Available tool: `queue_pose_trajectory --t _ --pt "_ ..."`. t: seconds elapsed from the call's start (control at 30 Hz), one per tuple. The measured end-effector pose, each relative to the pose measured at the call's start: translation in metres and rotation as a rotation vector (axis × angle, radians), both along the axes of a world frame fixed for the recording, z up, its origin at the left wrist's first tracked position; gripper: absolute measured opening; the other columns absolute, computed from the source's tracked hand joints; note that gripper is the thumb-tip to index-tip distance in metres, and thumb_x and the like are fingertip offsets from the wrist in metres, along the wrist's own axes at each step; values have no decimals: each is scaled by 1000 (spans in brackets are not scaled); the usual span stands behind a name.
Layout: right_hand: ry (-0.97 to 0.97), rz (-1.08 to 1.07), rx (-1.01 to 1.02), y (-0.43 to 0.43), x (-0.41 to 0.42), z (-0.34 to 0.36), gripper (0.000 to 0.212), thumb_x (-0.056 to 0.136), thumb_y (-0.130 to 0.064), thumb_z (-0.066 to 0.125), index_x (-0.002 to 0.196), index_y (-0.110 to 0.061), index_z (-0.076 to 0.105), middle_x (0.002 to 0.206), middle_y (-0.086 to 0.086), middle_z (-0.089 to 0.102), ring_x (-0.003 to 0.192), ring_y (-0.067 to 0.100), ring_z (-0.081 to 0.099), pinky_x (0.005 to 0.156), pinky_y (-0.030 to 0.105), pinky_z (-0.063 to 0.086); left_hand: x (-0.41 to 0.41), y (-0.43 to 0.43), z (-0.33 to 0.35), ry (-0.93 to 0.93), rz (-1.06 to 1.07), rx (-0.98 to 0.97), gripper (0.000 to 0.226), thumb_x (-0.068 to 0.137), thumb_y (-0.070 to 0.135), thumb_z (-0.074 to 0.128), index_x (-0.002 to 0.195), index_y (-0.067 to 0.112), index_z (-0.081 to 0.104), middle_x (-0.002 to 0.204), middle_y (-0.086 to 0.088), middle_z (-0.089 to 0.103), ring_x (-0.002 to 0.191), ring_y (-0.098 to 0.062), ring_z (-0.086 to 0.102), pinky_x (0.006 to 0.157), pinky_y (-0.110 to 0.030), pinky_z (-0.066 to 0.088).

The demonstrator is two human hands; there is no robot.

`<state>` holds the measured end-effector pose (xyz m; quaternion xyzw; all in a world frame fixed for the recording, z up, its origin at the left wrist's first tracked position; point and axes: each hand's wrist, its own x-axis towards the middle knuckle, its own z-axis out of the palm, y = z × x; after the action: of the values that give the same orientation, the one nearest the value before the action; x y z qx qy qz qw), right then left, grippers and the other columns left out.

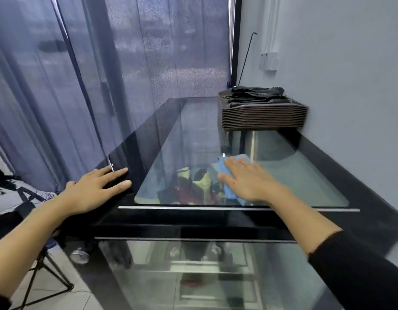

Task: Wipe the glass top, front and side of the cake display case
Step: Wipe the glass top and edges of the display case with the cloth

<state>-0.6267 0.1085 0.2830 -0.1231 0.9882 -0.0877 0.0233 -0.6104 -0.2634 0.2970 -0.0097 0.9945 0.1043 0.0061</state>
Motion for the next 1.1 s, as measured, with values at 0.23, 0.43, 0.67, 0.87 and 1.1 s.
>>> queue_pose_trajectory --t 0.23,0.43,0.67,0.87,1.1 --pt "32 -199 -68 35 65 12 57 100 -51 26 151 -26 26 158 -11 26 147 15 20 119 46 15 3 -29 -17 39 -96 60 86 59 97 8 138 66 20 161 17 15 150 -10 8 114 -56 23" --pt "64 -243 -78 -87 34 -5 66 99 -51 23 156 -19 10 164 2 13 152 24 5 122 50 0 6 -22 -20 56 -76 17 76 75 83 15 145 56 20 163 11 14 151 -15 8 114 -57 21" --pt "40 4 -112 -64 96 8 57 99 -58 25 151 -34 23 160 -11 24 147 15 24 119 47 13 7 -23 -18 47 -107 -10 65 89 74 18 149 51 16 164 6 9 151 -18 4 116 -57 16" --pt "60 -430 -60 -22 47 8 59 98 -51 29 150 -22 29 160 4 27 147 27 21 118 59 9 12 -20 -15 52 -113 8 66 90 74 19 150 48 17 164 6 8 151 -19 2 116 -57 13" --pt "39 83 -26 -110 65 0 65 99 -58 22 156 -28 11 164 -11 6 152 13 1 123 47 2 11 -27 -15 42 -158 59 70 86 76 23 150 47 20 163 8 10 151 -16 4 118 -53 16"
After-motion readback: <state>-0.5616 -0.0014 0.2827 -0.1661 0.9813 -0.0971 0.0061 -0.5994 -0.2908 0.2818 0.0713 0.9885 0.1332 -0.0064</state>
